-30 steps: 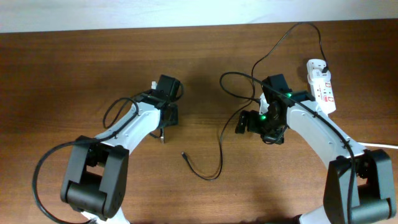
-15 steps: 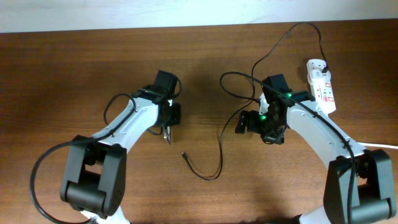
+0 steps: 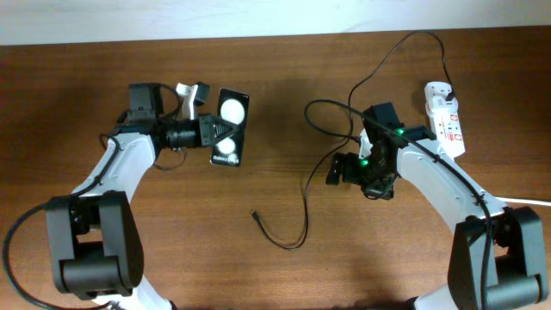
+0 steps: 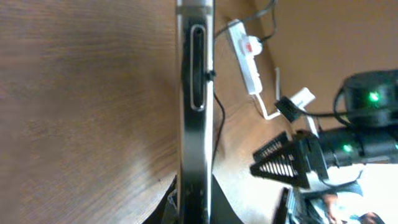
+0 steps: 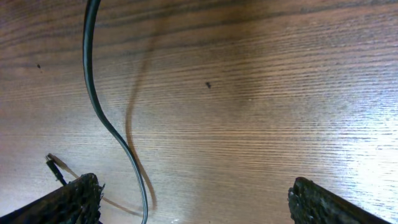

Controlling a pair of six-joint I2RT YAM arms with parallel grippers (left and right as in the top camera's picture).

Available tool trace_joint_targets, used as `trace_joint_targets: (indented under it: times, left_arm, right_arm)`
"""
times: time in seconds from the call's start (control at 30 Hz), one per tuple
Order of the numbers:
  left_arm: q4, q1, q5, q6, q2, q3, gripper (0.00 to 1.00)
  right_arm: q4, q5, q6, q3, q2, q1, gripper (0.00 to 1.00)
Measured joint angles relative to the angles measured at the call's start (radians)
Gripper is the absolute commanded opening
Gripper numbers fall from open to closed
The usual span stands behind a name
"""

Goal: Plug charger to phone and switch on socket

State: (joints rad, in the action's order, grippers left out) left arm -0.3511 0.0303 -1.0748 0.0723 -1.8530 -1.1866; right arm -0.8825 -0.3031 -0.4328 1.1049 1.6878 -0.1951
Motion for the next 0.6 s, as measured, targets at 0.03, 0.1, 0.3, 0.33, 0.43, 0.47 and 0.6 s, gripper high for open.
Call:
trace_joint_targets:
  times: [0.03,0.1,0.3,0.33,0.43,0.47,0.6]
  left_arm:
    - [0.031,0.002,-0.028,-0.003,0.0,0.024,0.0]
    - [0.091,0.002,-0.082,-0.003,0.0,0.072,0.0]
    - [0.055,-0.009,-0.024,-0.006,0.0,0.123,0.0]
    - [0.019,-0.016,0.027,-0.003,0.005,0.121,0.0]
    - [-0.16,-0.046,0.24,0.0,0.037,0.087,0.0]
    - [-0.229,-0.07,0.348,0.002,0.06,0.067,0.0]
    - [-0.358,-0.213,0.74,0.067,0.122,0.012,0.0]
  right_arm:
    - [0.0,0.0,0.0,0.0,0.0,0.0,0.99]
    - [0.0,0.0,0.0,0.0,0.0,0.0,0.99]
    - [0.0,0.0,0.0,0.0,0.0,0.0,0.99]
    - [0.0,0.0,0.0,0.0,0.0,0.0,0.99]
    - [0.0,0.0,0.0,0.0,0.0,0.0,0.99]
    - [0.0,0.0,0.0,0.0,0.0,0.0,0.99]
    - [0.019,0.0,0.0,-0.001,0.0,0.0,0.99]
